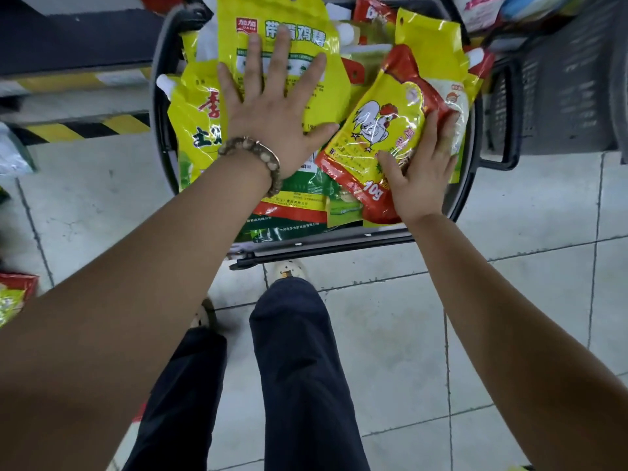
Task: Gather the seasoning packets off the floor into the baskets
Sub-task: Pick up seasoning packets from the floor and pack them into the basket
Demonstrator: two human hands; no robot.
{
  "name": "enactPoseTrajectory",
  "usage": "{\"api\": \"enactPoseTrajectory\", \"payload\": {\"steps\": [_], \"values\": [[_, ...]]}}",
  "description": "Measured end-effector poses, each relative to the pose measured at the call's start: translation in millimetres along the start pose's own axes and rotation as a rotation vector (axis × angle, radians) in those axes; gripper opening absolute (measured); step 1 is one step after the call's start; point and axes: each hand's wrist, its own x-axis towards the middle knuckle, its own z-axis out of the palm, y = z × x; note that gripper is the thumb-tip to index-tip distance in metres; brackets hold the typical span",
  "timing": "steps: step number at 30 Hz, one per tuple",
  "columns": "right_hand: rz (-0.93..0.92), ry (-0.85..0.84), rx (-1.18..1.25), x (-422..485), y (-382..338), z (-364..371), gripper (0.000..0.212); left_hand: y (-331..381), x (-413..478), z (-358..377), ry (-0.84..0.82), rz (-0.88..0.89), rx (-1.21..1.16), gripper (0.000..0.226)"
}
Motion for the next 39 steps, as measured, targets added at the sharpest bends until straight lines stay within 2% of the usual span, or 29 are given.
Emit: {"api": "enactPoseTrajectory", "payload": {"steps": [4,8,16,20,25,31,39], "values": [[-0.037,-0.033,-0.104,12.3,-8.3,-1.5,0.095,1.2,-2.9,1.5,0.009,-0.008,0.002,0.076],[-0.007,-0.109,-0.103,14.4,-8.5,-10.8,0.095,-1.2,-3.8,-5.6,-0.038,0.006,-0.052,0.075],[0.041,0.042,0.067,-10.4,-25.4,-15.9,0.081,-15.2,-49.0,-8.4,0.123,-0.136,-0.343,0.066],[0.003,0.079,0.192,-21.6,-46.2,-25.8,0.076,-33.6,-91.7,4.7,0.177,-0.242,-0.454,0.06],[-0.32,-0.117,0.137,-60.7,-105.0,-17.4,0.07,-64.4,-159.5,23.2,0.134,-0.453,-0.539,0.06],[-0.643,-0.385,0.02,-143.8,-179.2,47.9,0.068,-126.8,-264.7,42.2,0.186,-0.69,-0.611,0.06],[-0.796,-0.843,-0.226,-306.5,-255.4,151.6,0.066,-199.1,-456.4,88.5,0.305,-1.105,-0.728,0.061]]}}
